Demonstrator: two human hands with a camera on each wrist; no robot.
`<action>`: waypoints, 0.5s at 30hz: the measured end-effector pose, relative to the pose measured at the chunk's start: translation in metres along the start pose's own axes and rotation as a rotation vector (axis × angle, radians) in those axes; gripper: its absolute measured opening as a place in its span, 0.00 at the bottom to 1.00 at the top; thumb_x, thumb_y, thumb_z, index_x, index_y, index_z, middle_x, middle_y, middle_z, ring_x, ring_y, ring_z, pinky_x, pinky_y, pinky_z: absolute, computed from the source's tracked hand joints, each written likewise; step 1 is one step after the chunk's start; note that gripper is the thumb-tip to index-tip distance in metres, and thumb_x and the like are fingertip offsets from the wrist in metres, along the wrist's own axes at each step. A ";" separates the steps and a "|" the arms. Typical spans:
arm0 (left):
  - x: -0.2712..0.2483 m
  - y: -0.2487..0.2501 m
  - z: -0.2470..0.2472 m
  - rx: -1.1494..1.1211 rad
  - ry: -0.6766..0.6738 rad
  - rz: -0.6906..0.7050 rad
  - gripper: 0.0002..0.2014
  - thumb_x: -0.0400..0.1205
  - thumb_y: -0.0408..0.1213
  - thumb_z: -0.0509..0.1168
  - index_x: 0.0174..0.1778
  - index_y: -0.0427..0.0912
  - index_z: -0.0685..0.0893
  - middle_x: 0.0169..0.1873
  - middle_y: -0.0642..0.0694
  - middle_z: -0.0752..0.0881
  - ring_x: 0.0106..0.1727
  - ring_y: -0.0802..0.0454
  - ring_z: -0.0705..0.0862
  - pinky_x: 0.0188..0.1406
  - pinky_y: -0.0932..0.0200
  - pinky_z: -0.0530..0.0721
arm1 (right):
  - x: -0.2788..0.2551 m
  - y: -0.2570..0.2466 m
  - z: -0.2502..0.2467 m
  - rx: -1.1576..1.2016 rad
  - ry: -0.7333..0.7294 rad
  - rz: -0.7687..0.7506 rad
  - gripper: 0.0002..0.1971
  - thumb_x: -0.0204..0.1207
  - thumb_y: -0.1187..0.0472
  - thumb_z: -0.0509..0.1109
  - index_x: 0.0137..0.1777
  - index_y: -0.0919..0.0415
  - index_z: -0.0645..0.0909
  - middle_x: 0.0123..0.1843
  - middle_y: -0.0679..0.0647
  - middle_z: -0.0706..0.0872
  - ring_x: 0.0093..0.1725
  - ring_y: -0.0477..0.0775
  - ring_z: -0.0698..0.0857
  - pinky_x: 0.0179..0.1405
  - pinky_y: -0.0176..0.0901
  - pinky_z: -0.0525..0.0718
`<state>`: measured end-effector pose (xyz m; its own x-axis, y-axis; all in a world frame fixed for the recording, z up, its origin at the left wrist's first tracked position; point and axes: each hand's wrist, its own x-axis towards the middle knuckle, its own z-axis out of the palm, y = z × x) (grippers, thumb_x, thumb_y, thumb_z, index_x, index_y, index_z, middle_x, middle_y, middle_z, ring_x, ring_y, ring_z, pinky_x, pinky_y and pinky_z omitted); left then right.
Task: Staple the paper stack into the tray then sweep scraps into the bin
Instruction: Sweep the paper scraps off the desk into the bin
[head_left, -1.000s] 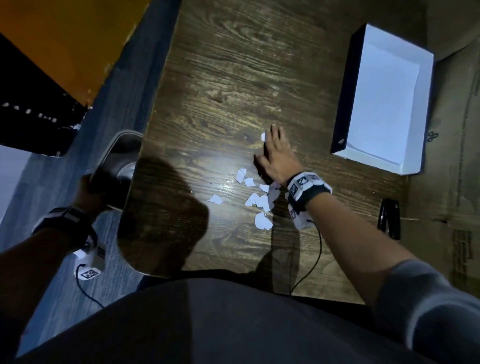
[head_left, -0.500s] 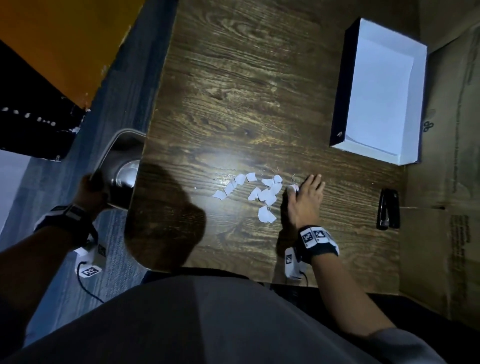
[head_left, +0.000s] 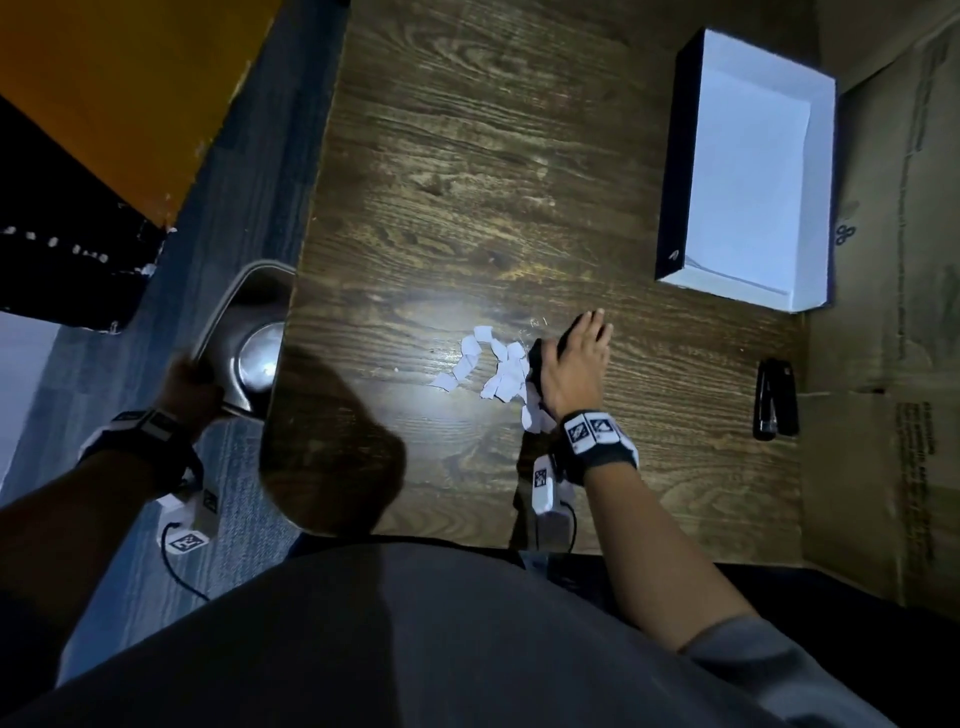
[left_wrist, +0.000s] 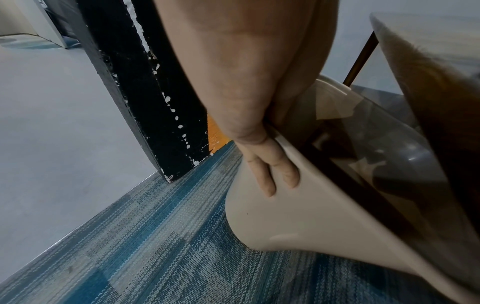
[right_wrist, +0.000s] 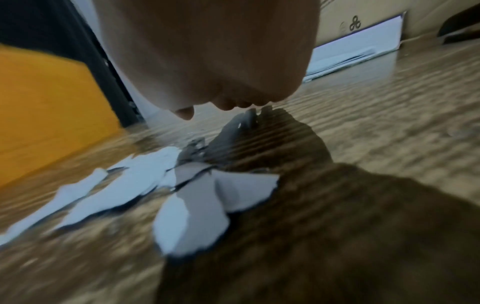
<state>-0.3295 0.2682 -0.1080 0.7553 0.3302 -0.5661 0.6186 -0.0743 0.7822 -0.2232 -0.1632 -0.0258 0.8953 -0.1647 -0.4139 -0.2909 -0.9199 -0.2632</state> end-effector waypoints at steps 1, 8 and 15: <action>0.001 0.001 0.001 0.002 0.008 -0.011 0.22 0.70 0.02 0.58 0.39 0.36 0.79 0.26 0.55 0.89 0.27 0.66 0.87 0.21 0.72 0.84 | 0.006 -0.003 0.001 0.001 -0.018 0.029 0.36 0.85 0.48 0.48 0.84 0.69 0.41 0.86 0.64 0.40 0.85 0.64 0.39 0.84 0.54 0.41; 0.014 -0.003 0.001 0.071 0.095 -0.042 0.26 0.70 0.01 0.54 0.32 0.42 0.72 0.21 0.49 0.82 0.17 0.68 0.80 0.14 0.71 0.79 | -0.037 -0.049 0.038 -0.090 -0.166 -0.283 0.38 0.84 0.42 0.47 0.84 0.65 0.39 0.86 0.59 0.37 0.85 0.60 0.34 0.83 0.52 0.35; 0.028 -0.019 -0.013 0.161 0.078 -0.080 0.23 0.72 0.07 0.61 0.32 0.44 0.72 0.28 0.43 0.75 0.31 0.54 0.81 0.27 0.58 0.81 | -0.073 0.048 0.016 0.014 0.040 0.047 0.35 0.86 0.48 0.50 0.84 0.67 0.43 0.87 0.62 0.43 0.86 0.61 0.41 0.84 0.51 0.40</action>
<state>-0.3230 0.2909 -0.1356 0.6870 0.4125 -0.5982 0.7076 -0.1926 0.6799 -0.3079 -0.1901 -0.0220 0.8932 -0.2224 -0.3907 -0.3375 -0.9058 -0.2560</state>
